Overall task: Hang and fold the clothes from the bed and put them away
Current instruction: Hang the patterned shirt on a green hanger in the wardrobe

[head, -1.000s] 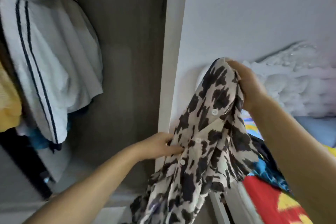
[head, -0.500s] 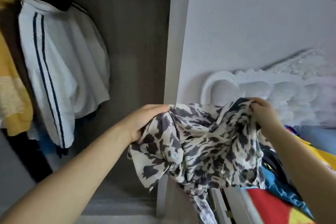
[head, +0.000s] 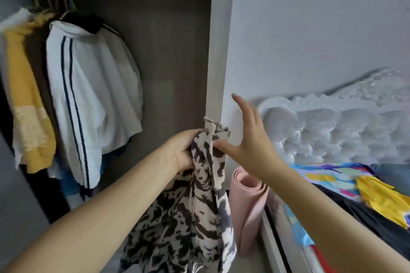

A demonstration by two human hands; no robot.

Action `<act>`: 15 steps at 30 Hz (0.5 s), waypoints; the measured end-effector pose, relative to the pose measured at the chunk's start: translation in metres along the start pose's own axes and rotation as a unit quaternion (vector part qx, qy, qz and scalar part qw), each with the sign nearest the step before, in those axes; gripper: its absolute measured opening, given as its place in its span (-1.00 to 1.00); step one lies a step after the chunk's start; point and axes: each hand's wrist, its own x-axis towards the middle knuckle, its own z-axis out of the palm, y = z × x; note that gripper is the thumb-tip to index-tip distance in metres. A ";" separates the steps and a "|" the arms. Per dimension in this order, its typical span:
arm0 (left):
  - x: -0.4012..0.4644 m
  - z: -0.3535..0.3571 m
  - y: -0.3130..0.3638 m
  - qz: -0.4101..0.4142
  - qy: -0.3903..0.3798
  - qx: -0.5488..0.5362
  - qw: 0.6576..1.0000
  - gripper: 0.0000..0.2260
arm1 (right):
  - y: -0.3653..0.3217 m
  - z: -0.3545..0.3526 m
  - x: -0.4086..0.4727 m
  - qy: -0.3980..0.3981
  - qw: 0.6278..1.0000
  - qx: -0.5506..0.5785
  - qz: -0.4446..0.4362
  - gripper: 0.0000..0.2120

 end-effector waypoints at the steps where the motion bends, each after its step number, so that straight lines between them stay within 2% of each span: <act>1: -0.005 0.000 0.001 -0.008 -0.018 -0.004 1.000 -0.85 | -0.007 0.000 0.005 -0.009 0.997 -0.049 -0.060 -0.39; 3: -0.013 -0.001 0.004 -0.019 -0.071 -0.028 0.997 -0.93 | -0.021 0.005 0.013 -0.022 0.978 -0.106 -0.178 -0.77; 4: -0.018 -0.002 0.005 -0.022 -0.091 -0.055 0.994 -0.99 | -0.027 0.008 0.016 -0.028 0.971 -0.104 -0.211 -0.85; 6: -0.023 -0.007 0.007 -0.005 -0.103 -0.078 0.992 -0.91 | -0.040 0.012 0.024 -0.047 0.978 -0.059 -0.194 -0.87; 7: -0.021 -0.012 0.009 0.018 -0.083 -0.056 0.995 -0.88 | -0.045 0.012 0.031 -0.043 0.985 -0.034 -0.166 -0.87; 9: -0.025 -0.018 0.011 0.048 0.004 0.002 0.999 -0.79 | -0.052 0.010 0.048 -0.019 0.993 -0.013 -0.119 -0.87; 11: -0.024 -0.029 0.010 0.110 0.098 0.068 0.987 -0.73 | -0.055 0.010 0.067 -0.021 0.995 -0.047 -0.087 -0.85; 12: -0.024 -0.034 0.008 0.145 0.153 0.127 0.969 -0.68 | -0.055 0.010 0.075 -0.030 0.994 -0.072 -0.074 -0.83; 13: -0.024 -0.039 0.005 0.198 0.209 0.198 0.937 -0.67 | -0.053 0.012 0.082 -0.042 0.993 -0.090 -0.062 -0.82; 15: -0.030 -0.045 -0.007 0.368 0.284 0.315 0.828 -0.78 | -0.048 0.016 0.090 -0.071 0.991 -0.113 -0.029 -0.81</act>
